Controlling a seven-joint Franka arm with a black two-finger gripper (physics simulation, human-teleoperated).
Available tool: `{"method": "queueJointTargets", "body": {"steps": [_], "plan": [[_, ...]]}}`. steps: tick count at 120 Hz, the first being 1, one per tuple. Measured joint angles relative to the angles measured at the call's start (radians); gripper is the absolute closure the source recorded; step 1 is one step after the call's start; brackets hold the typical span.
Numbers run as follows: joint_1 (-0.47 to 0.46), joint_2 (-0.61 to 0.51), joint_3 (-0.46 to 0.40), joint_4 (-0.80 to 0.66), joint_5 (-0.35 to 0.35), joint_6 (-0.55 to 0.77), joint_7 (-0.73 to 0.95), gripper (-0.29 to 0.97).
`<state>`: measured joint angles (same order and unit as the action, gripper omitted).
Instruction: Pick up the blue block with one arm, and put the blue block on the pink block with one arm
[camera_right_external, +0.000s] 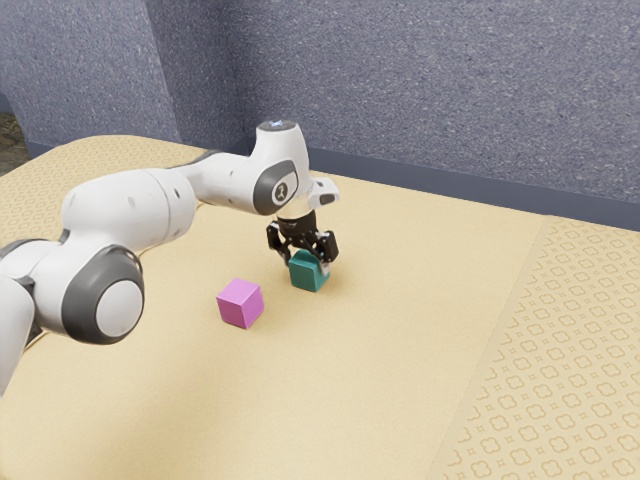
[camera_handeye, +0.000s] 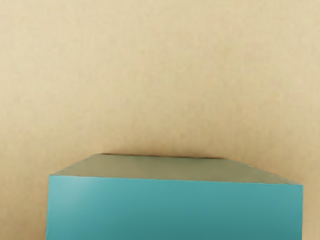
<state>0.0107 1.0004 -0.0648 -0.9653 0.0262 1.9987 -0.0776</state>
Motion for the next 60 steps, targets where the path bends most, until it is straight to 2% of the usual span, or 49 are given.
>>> {"method": "queueJointTargets", "body": {"steps": [32,60], "plan": [[0.0,-0.001,0.003,-0.001,0.001,0.003,0.0,0.19],[0.0,-0.017,0.002,-0.006,0.001,0.0,0.0,0.26]]}}
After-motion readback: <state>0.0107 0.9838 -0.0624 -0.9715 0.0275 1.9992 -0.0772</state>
